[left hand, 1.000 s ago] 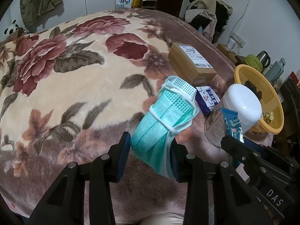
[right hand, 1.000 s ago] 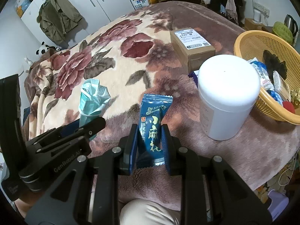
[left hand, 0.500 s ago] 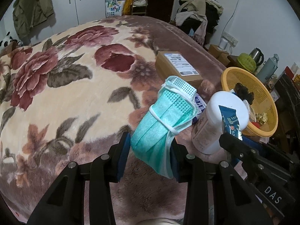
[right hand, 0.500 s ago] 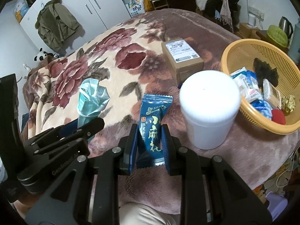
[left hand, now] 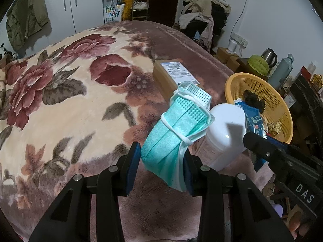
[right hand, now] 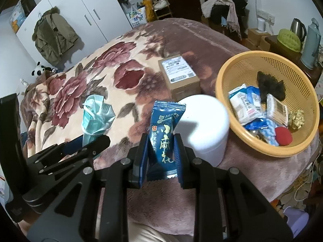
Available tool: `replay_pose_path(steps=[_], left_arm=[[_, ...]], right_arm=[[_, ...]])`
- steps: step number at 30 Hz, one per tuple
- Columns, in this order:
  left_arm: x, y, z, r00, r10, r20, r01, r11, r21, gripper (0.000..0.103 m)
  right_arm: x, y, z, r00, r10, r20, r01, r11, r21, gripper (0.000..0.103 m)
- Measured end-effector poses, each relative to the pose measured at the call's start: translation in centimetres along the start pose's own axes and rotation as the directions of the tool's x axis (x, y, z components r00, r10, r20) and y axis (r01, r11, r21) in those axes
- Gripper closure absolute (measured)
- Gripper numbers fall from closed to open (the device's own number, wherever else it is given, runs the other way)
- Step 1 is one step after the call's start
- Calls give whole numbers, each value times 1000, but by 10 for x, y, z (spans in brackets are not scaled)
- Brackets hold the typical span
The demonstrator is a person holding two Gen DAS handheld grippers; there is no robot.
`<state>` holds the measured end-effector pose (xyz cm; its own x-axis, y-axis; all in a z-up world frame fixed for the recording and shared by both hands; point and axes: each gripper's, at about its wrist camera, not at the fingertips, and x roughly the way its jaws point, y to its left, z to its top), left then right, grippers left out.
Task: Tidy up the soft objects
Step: 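Lift the mask and snack packet and carry them over the basket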
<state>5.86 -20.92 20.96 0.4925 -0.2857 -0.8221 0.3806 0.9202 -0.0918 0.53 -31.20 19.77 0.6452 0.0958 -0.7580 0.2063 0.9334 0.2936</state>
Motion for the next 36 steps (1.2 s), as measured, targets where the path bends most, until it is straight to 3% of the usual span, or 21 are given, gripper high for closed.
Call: replay_pose_path(steps=[21, 36], left_arm=[[2, -54, 31, 998, -52, 24, 50, 996, 75, 63], [17, -109, 47, 995, -95, 10, 92, 983, 161, 63]], right_arm=[[-17, -39, 18, 998, -52, 48, 50, 998, 43, 78], [-30, -84, 21, 989, -136, 60, 129, 986, 108, 78]])
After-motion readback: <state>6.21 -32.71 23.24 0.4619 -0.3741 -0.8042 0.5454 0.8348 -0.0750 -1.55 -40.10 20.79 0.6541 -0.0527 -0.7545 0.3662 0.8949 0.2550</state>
